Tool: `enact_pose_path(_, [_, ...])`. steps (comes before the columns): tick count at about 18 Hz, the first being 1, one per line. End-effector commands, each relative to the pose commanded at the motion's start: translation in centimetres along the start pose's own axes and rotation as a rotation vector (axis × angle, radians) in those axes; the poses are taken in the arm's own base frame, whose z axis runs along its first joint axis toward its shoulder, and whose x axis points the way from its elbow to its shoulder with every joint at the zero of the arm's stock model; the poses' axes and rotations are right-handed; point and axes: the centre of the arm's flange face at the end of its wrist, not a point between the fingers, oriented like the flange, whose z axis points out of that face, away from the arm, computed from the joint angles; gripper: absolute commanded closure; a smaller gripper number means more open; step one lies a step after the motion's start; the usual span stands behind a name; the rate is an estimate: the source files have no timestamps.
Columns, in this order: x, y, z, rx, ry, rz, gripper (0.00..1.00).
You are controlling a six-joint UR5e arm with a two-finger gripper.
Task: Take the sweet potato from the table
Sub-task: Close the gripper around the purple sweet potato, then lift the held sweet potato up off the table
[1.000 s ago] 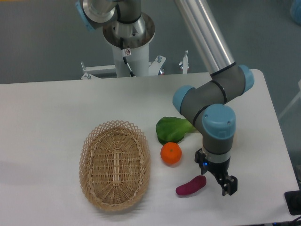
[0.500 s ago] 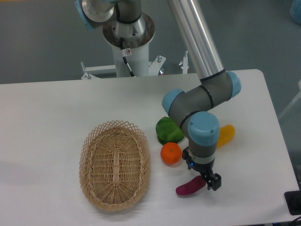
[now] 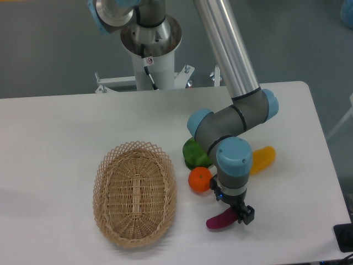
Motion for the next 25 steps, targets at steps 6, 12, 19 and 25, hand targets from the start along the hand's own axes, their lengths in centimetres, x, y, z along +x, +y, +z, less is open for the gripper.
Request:
enact_pose_path(6, [-0.1, 0.1, -0.6, 0.000, -0.009, 0.003, 0.83])
enact_pose_path(12, [-2.5, 2.6, -6.7, 0.092, -0.095, -0.040, 0.83])
enact_pose_path(19, [-5.1, 7.8, -11.9, 0.342, -0.164, -0.117, 0.82])
enact_pose_path(25, [-4.6, 5.6, -13.3, 0.360, -0.174, -0.097, 0.81])
